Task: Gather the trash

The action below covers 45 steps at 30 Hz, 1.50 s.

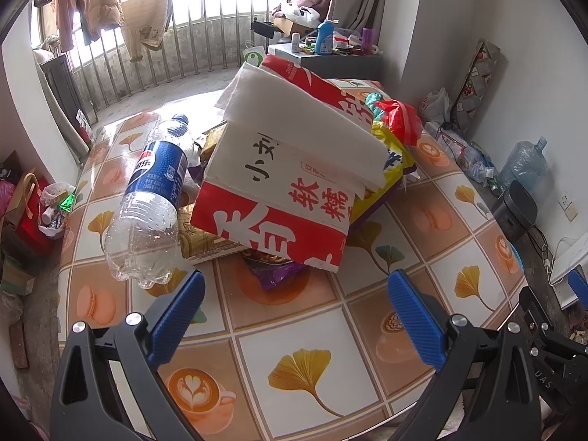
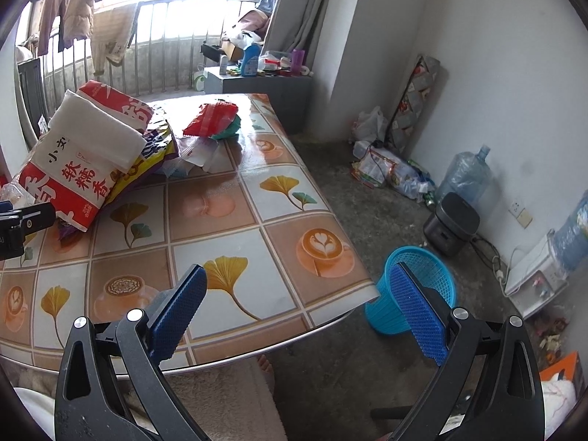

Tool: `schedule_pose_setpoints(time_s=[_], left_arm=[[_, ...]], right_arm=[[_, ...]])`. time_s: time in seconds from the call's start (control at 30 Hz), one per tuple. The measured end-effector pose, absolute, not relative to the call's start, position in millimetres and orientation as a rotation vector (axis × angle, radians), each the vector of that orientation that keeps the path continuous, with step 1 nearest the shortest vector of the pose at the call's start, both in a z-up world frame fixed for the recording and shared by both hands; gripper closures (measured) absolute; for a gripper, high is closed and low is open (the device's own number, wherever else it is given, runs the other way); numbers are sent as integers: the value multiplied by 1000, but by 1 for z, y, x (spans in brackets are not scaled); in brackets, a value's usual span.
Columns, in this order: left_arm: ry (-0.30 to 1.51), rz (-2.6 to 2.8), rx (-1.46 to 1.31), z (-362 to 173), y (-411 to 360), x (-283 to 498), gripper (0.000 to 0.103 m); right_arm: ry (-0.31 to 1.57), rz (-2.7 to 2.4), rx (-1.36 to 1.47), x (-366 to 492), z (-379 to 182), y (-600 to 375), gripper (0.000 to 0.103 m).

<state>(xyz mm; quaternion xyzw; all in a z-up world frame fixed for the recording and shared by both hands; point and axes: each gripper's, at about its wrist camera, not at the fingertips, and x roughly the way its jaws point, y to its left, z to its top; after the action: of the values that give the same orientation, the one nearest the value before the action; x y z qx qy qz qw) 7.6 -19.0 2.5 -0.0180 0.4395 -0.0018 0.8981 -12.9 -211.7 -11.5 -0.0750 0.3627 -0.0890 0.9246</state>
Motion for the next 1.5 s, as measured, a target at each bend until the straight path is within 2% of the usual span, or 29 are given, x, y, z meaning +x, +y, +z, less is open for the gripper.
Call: schedule_pose_setpoints(time_s=[1.5], left_arm=[[876,-48,-2,12,-36,8,6]], right_arm=[[712,-216,-154,-15,-1,-218,8]])
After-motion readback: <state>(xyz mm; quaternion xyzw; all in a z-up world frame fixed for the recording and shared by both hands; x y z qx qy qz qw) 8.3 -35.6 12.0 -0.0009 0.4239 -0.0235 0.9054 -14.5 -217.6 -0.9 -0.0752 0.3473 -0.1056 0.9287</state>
